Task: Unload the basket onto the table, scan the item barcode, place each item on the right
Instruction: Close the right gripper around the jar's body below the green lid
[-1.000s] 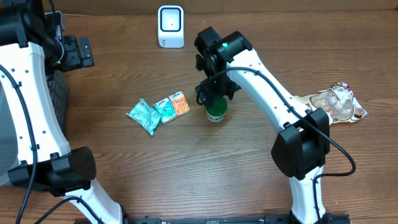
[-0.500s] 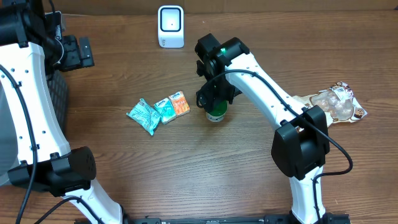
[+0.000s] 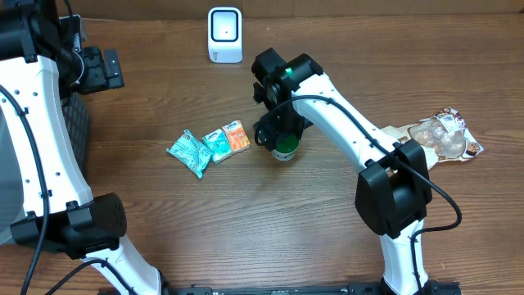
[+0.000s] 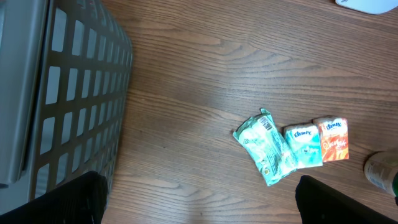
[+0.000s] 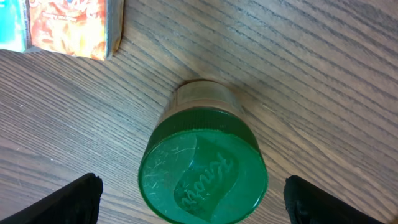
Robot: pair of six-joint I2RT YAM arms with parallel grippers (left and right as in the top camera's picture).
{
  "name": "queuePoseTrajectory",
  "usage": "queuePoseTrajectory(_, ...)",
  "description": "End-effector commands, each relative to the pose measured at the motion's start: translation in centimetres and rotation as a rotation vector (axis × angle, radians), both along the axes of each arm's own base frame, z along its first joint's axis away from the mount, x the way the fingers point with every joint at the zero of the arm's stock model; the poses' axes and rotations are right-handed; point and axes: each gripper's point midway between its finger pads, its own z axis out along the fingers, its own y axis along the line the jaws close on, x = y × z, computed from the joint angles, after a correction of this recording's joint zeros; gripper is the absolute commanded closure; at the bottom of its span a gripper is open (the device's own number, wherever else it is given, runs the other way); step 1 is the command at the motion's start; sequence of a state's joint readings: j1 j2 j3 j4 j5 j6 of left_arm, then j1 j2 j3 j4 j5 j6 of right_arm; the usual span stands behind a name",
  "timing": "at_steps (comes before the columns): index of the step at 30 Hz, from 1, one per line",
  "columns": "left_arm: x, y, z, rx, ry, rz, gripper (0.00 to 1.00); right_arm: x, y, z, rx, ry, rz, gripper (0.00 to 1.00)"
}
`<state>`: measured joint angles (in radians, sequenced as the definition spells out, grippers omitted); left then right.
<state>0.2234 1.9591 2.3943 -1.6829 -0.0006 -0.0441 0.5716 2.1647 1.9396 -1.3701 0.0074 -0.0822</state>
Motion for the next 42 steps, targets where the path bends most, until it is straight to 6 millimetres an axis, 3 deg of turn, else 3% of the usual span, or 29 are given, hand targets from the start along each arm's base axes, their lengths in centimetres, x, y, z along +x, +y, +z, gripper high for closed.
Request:
queuePoseTrajectory(1, -0.1, 0.2, 0.2, 0.007, -0.004, -0.013, 0.00, -0.2, 0.1, 0.2, 0.005, -0.005, -0.001, 0.08)
queuePoseTrajectory(18, -0.1, 0.2, 0.2, 0.007, -0.004, -0.013, 0.00, -0.6, 0.6, 0.1, 0.004, -0.002, 0.013, 0.09)
queuePoseTrajectory(28, -0.1, 0.2, 0.2, 0.007, -0.004, -0.013, 0.01, -1.2, 0.1, -2.2, -0.014, 0.022, 0.015, 0.09)
queuePoseTrajectory(42, -0.1, 0.2, 0.2, 0.007, -0.004, -0.013, 0.00, 0.4, -0.6, -3.6, -0.055, -0.057, 0.015, 0.19)
